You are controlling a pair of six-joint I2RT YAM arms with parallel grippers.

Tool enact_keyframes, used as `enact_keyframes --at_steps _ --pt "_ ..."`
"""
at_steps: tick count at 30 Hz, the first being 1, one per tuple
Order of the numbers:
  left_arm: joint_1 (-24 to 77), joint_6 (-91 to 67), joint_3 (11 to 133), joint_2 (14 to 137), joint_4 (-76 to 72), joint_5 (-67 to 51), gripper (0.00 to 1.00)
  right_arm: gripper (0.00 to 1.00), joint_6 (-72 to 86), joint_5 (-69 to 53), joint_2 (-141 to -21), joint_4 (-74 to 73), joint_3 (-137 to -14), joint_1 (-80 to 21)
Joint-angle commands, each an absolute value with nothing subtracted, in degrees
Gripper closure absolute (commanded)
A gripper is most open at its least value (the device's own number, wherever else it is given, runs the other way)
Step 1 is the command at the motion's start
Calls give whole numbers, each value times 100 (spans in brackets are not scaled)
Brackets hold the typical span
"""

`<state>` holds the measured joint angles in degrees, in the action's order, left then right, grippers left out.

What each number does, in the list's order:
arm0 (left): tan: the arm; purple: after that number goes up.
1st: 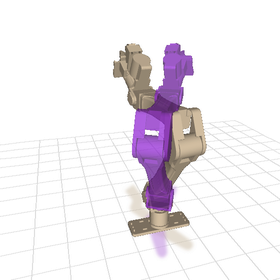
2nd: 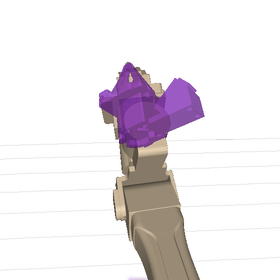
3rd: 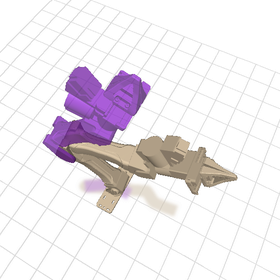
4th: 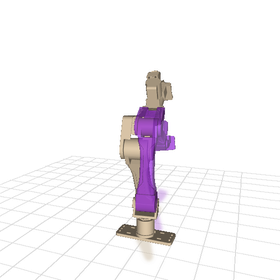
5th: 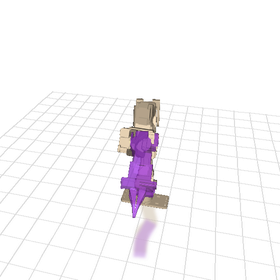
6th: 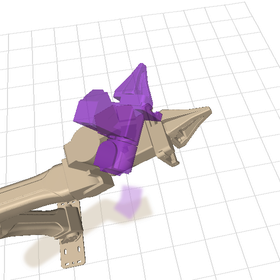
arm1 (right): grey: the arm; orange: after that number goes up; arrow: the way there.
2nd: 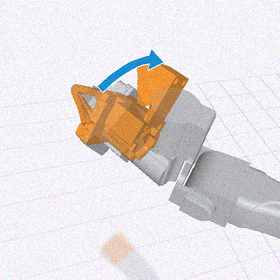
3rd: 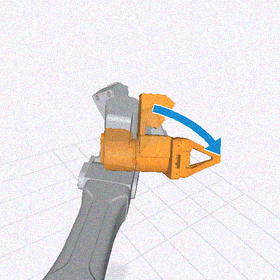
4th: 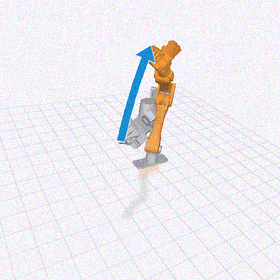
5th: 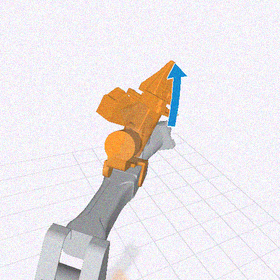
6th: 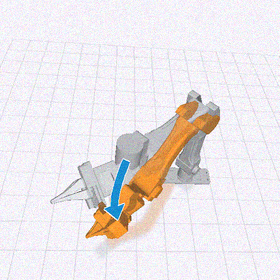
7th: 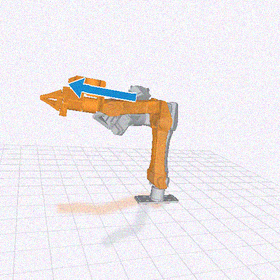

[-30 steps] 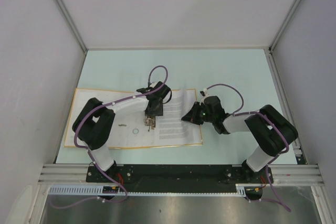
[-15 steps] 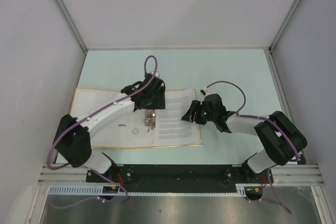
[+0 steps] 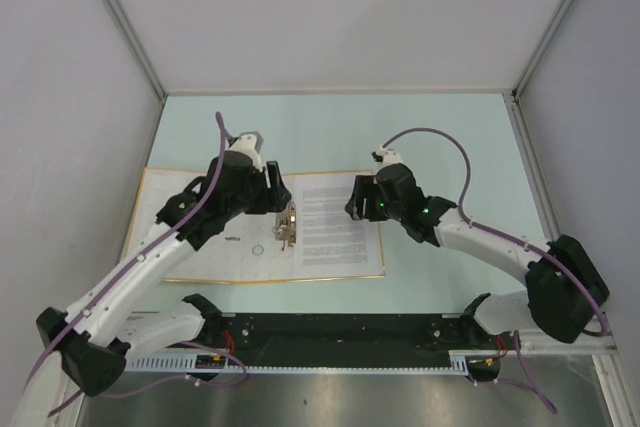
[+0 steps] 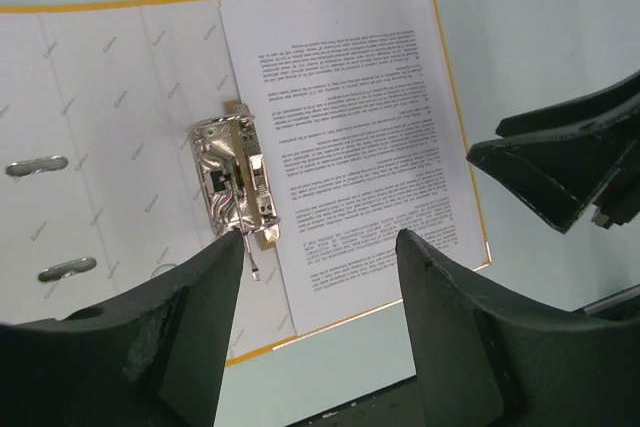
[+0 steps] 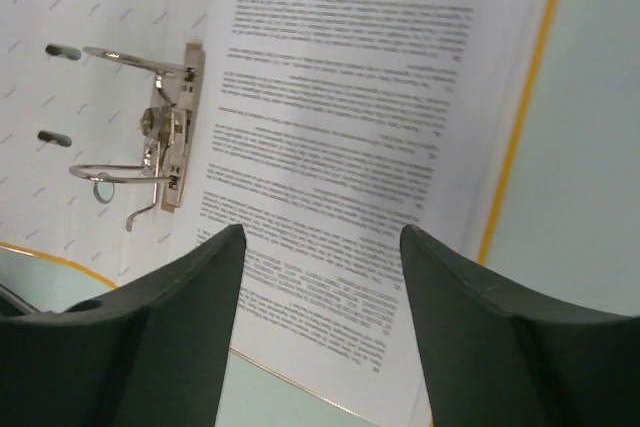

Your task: Put the files into the folder

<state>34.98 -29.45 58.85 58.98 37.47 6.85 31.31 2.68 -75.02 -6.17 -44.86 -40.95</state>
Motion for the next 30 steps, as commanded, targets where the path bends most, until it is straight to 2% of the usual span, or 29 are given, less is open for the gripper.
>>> enact_keyframes --at_steps 1,2,6,7,13,23,30 --pt "3331 -2918 5441 5362 3946 756 32 41 3217 879 -8470 -492 -5577 -4674" --pt "3305 -2918 5353 5213 3920 756 32 50 3208 922 -8664 -457 -5764 -4754" --pt "3164 -2901 4923 5115 3745 537 32 65 3278 826 -9630 -159 -6406 -5045" --pt "3155 -2883 4861 5124 3701 432 32 72 3331 817 -9746 -123 -6503 -5132" --pt "3138 -2777 4360 5221 3481 123 35 90 3428 475 -10825 176 -7259 -5422" --pt "3138 -3401 3868 4993 3024 44 48 87 3454 747 -11531 -289 -7936 -5669" --pt "3138 -3419 3885 4878 2979 -106 50 85 3393 1203 -11619 -720 -8147 -5730"
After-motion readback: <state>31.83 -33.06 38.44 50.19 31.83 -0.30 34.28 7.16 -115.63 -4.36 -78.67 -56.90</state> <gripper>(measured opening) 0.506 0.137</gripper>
